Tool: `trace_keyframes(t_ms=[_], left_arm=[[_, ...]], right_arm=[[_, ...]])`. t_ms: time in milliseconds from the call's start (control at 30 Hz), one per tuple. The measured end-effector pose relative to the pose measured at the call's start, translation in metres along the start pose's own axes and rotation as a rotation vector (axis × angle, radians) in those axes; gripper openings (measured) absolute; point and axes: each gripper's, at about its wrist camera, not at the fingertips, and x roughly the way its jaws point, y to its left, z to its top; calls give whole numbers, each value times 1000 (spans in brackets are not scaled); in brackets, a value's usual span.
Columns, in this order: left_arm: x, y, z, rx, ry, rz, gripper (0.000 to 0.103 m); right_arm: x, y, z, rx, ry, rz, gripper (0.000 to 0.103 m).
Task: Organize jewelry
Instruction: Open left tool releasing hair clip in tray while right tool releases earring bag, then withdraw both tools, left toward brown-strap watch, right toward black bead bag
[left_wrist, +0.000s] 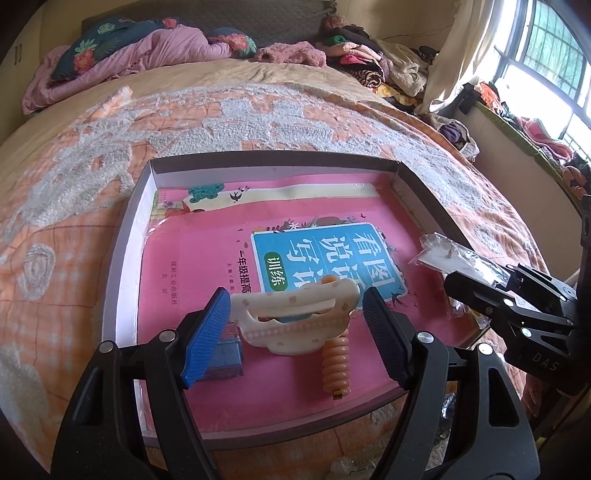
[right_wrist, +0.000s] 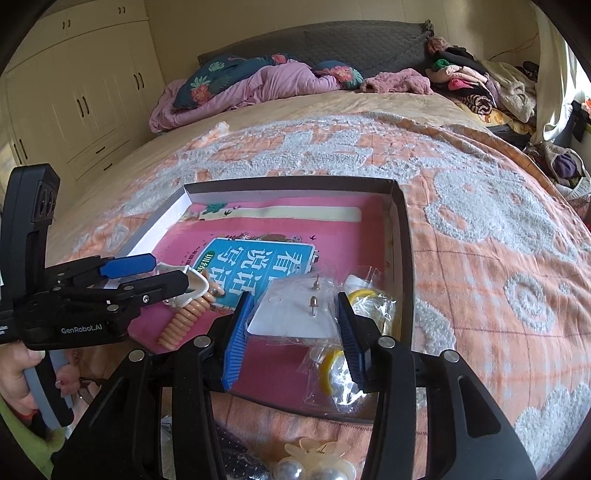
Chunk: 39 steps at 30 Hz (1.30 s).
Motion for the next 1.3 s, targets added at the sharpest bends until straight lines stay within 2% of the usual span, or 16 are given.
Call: trace_keyframes(t_ms=[67,100,167,333,600,767,967,1300], left_arm=[[-1,0,0,0,-1,-2,66],[-2,-1,0,0,-2,-3,67],[-6,-2,0,1,-6,-6,72],[-24,-3,2,-3,-39,-22,74],[-77,2,8,-33,-167,-39,92],[-103,6,5,-49,-221,-31,93],[-121,9,-3,-70,-245,-27,93],[-138,1,-21,-47,-258,-9,93]], right_arm=[[-3,-1,-1,8,-4,6,49],[-5,-1,-1,13,-8,8,54],[-10,-3,-3,24,-15,-4,57],[-30,-9,-4,63,-46,-1,64],[-77,-7,-4,84,-145,9,77],[-100,1,-6,77,-184,19,81],[-119,6,-12,82,-205,35,82],[-131,16,-31,85,-178,62,83]])
